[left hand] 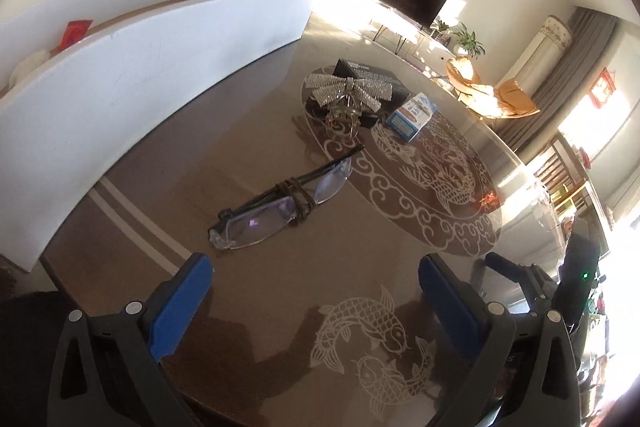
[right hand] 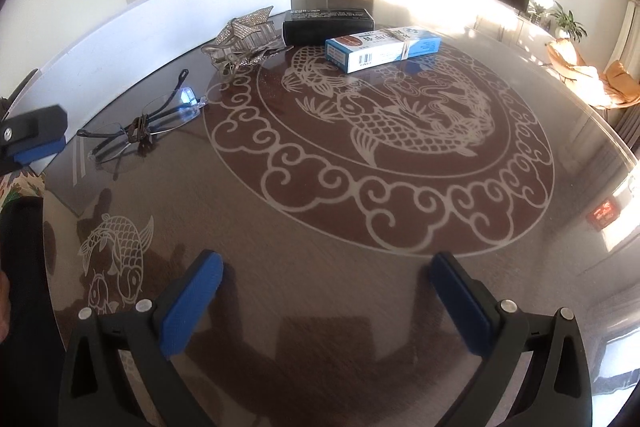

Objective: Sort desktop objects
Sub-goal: 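Lower the left tool over the cord-wrapped bridge of the glasses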

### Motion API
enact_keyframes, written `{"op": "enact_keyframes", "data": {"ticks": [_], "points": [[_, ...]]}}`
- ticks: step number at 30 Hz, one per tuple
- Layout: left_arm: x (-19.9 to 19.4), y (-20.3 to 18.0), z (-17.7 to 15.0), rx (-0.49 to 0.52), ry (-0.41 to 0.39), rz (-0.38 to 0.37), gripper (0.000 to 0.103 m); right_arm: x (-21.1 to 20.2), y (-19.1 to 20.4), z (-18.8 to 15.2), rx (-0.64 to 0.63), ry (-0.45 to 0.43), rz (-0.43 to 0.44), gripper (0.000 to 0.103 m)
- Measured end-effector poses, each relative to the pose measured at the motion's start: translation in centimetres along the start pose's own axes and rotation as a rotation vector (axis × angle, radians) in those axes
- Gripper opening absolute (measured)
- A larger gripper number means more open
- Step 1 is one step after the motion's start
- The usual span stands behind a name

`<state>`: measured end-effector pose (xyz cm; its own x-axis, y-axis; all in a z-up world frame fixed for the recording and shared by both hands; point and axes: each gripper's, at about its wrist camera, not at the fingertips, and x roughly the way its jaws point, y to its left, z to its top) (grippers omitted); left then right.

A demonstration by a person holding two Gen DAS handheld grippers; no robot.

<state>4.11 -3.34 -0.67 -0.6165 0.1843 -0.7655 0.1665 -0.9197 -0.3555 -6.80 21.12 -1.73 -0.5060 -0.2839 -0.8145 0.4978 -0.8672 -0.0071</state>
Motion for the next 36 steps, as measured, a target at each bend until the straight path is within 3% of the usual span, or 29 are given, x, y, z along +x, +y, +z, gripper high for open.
{"op": "enact_keyframes", "data": {"ticks": [5, 12, 15, 19, 21, 24, 26, 32, 36], "points": [[2.7, 0.1, 0.0, -0.078, 0.088, 0.027, 0.103, 0.0, 0.0, 0.0, 0.0, 0.0, 0.0, 0.103], [4.9, -3.0, 0.6, 0.093, 0.07, 0.131, 0.103, 0.0, 0.0, 0.0, 0.0, 0.0, 0.0, 0.103], [5.9, -3.3, 0.8, 0.188, 0.101, 0.248, 0.103, 0.0, 0.0, 0.0, 0.0, 0.0, 0.0, 0.103], [3.9, -1.3, 1.2, 0.146, 0.103, 0.199, 0.103, 0.0, 0.0, 0.0, 0.0, 0.0, 0.0, 0.103], [3.9, -0.9, 1.9, 0.18, 0.109, 0.221, 0.103, 0.0, 0.0, 0.0, 0.0, 0.0, 0.0, 0.103], [5.4, -0.1, 2.8, 0.205, 0.18, 0.205, 0.103, 0.0, 0.0, 0.0, 0.0, 0.0, 0.0, 0.103], [5.3, -0.3, 3.1, 0.234, 0.16, 0.199, 0.103, 0.0, 0.0, 0.0, 0.0, 0.0, 0.0, 0.103], [5.9, -2.5, 2.9, 0.488, 0.154, 0.27, 0.103, 0.0, 0.0, 0.0, 0.0, 0.0, 0.0, 0.103], [6.8, -2.0, 3.5, 0.496, 0.211, 0.149, 0.103, 0.1, 0.0, 0.1, -0.001, 0.0, 0.0, 0.103]]}}
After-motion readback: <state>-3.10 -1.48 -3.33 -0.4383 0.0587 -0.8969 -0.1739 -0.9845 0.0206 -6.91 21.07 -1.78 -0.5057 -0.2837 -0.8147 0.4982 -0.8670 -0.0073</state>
